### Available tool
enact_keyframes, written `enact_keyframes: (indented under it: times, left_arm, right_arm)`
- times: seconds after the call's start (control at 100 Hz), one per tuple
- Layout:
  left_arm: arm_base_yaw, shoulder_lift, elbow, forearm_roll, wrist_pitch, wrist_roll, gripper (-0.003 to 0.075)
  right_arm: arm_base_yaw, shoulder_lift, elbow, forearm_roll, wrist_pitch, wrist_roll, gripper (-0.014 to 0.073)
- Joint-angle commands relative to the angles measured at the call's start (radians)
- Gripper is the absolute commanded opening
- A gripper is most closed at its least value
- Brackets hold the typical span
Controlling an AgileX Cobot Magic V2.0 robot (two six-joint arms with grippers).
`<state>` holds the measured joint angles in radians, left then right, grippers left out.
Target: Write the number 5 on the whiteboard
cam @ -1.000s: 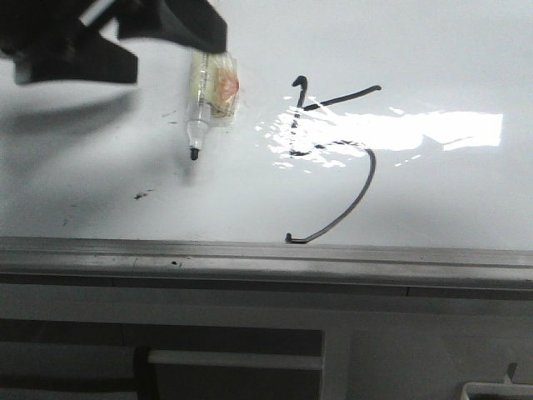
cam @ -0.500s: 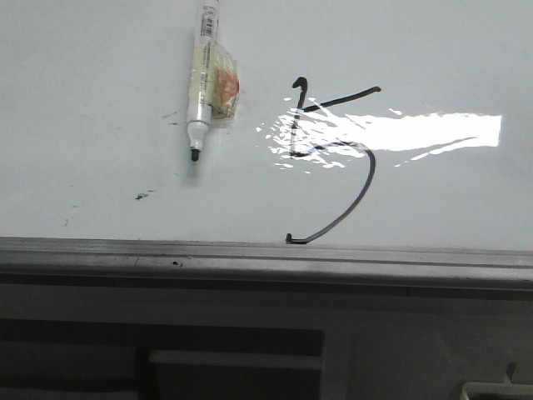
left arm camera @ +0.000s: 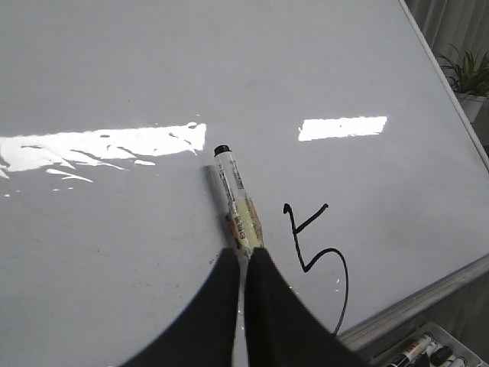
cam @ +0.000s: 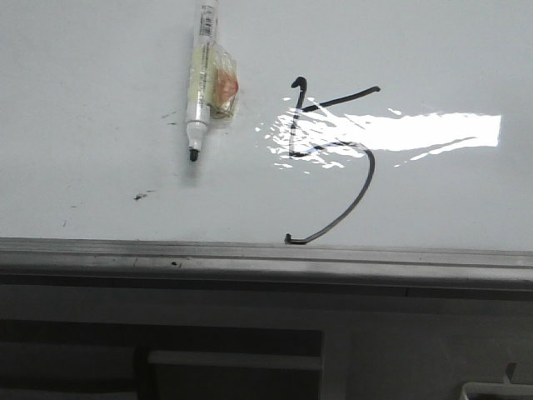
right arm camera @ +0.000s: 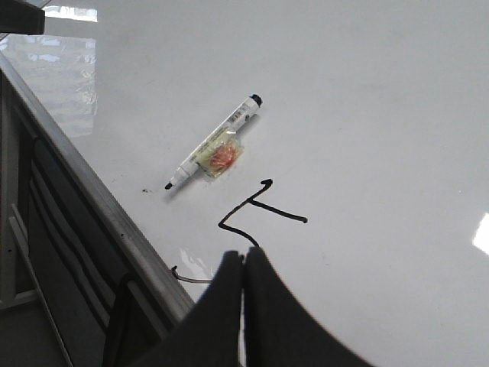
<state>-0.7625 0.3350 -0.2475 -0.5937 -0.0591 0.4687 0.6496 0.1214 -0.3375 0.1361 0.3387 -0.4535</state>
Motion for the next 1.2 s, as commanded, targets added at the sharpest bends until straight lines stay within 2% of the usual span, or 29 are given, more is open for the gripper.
enact_keyframes:
  times: [0.0, 0.14, 0.23, 0.33, 0.41, 0.54, 0.66, 0.71, 0.78, 0.94, 1.19]
  left_arm:
    - [0.002, 0.008, -0.028, 0.004, -0.056, 0.002, -0.0020]
    - [0.008, -0.004, -0.015, 0.026, -0.066, 0.019, -0.0020]
    - [0.041, -0.042, 0.011, 0.112, -0.094, 0.047, -0.0020]
    - [0.135, -0.110, 0.061, 0.145, -0.096, 0.047, -0.0020]
    - [0.255, -0.184, 0.120, 0.196, -0.092, 0.025, -0.0020]
    - [0.451, -0.288, 0.197, 0.383, -0.048, -0.183, -0.0020]
    - [0.602, -0.350, 0.217, 0.583, 0.130, -0.447, -0.0020]
    - [0.637, -0.361, 0.225, 0.594, 0.225, -0.486, -0.0020]
    - [0.663, -0.364, 0.235, 0.594, 0.288, -0.486, -0.0020]
    - [0.666, -0.364, 0.261, 0.588, 0.330, -0.486, -0.0020]
    - [0.666, -0.364, 0.271, 0.584, 0.306, -0.486, -0.0020]
  right_arm:
    - [-0.007, 0.011, -0.027, -0.006, -0.082, -0.004, -0.0042]
    - [-0.007, 0.011, -0.027, -0.006, -0.082, -0.004, -0.0042]
    - [-0.007, 0.011, -0.027, -0.006, -0.082, -0.004, -0.0042]
    - [-0.007, 0.011, -0.027, -0.006, -0.082, -0.004, -0.0042]
    - [-0.007, 0.011, -0.027, -0.006, -0.082, -0.004, -0.0042]
    - [-0.007, 0.011, -0.027, -0.006, -0.082, -0.004, -0.0042]
    - [-0.007, 0.011, -0.027, -0.006, -0.082, -0.004, -0.0042]
    - [-0.007, 0.011, -0.027, -0.006, -0.082, -0.004, -0.0042]
    - [-0.007, 0.011, -0.027, -0.006, -0.082, -0.004, -0.0042]
    - [-0.007, 0.011, -0.027, -0.006, -0.082, -0.004, -0.0042]
    - [-0.007, 0.011, -0.027, -0.006, -0.082, -0.004, -0.0042]
